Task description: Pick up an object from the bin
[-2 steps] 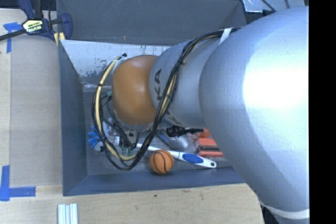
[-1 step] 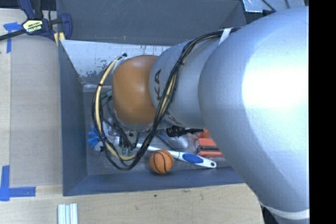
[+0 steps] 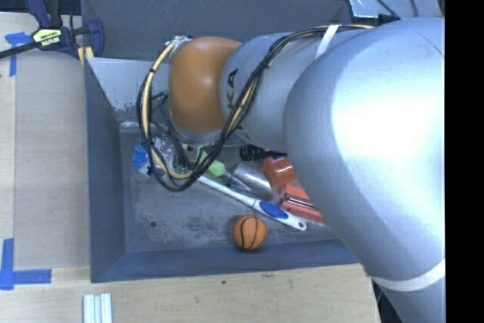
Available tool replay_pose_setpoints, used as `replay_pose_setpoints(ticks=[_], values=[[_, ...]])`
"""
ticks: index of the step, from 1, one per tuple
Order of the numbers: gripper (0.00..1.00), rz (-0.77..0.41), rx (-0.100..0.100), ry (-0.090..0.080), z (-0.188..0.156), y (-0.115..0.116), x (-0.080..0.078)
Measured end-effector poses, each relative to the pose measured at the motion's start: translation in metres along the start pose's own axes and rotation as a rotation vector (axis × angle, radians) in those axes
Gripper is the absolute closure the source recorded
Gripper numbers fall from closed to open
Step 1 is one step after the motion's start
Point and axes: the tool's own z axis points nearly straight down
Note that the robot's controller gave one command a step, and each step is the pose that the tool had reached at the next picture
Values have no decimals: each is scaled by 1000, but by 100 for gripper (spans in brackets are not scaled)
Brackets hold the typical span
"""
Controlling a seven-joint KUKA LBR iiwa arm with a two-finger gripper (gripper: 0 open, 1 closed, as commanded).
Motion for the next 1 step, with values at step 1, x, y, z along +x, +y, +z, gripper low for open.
replay_pose_setpoints(ticks=[1], values=[[100, -43, -4, -9, -3, -25, 21]])
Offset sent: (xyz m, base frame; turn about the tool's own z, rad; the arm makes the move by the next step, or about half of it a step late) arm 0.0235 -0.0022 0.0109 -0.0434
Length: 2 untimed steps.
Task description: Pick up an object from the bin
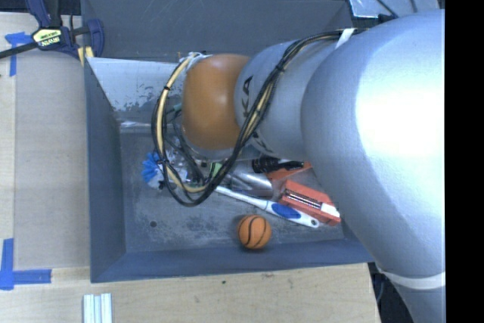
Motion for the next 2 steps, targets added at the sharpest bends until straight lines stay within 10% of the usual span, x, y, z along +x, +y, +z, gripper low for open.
replay_pose_setpoints(ticks=[1, 2], values=[[100, -2, -3, 1, -11, 31, -49], [100, -11, -14, -13, 0, -7, -56]])
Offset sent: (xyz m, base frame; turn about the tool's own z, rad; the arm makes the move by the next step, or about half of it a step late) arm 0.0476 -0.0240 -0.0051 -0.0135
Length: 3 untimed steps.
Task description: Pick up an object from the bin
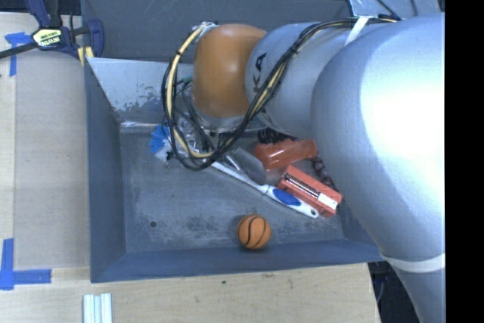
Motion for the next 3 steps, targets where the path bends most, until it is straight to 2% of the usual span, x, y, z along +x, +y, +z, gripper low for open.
replay_pose_setpoints(ticks=[1, 2, 3], values=[[100, 26, 7, 9, -10, 27, -8], [100, 28, -4, -7, -76, 8, -14], [100, 52, 6, 8, -40, 21, -14]])
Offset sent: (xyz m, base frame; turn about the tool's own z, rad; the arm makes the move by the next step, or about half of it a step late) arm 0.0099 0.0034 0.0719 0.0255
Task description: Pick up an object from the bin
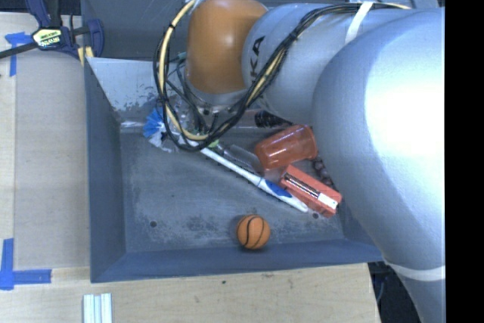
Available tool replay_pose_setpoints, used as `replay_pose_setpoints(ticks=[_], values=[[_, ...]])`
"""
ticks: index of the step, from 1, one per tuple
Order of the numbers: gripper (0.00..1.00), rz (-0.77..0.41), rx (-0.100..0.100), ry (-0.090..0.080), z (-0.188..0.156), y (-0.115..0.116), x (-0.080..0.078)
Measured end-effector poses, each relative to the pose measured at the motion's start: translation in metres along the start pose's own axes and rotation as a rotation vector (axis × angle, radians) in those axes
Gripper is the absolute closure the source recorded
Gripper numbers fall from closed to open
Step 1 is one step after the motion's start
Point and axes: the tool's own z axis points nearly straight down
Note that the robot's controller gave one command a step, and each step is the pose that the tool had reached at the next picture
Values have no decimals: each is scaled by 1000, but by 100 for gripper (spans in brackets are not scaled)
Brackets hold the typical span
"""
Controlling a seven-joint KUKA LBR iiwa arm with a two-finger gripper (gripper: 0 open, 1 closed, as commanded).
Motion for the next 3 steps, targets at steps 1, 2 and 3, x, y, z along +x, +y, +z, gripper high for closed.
replay_pose_setpoints(ticks=[1, 2, 3], values=[[100, -9, -6, -7, -109, -9, 2], [100, 0, -5, -7, -113, -14, -1], [100, 108, -8, -9, -29, -38, -4]])
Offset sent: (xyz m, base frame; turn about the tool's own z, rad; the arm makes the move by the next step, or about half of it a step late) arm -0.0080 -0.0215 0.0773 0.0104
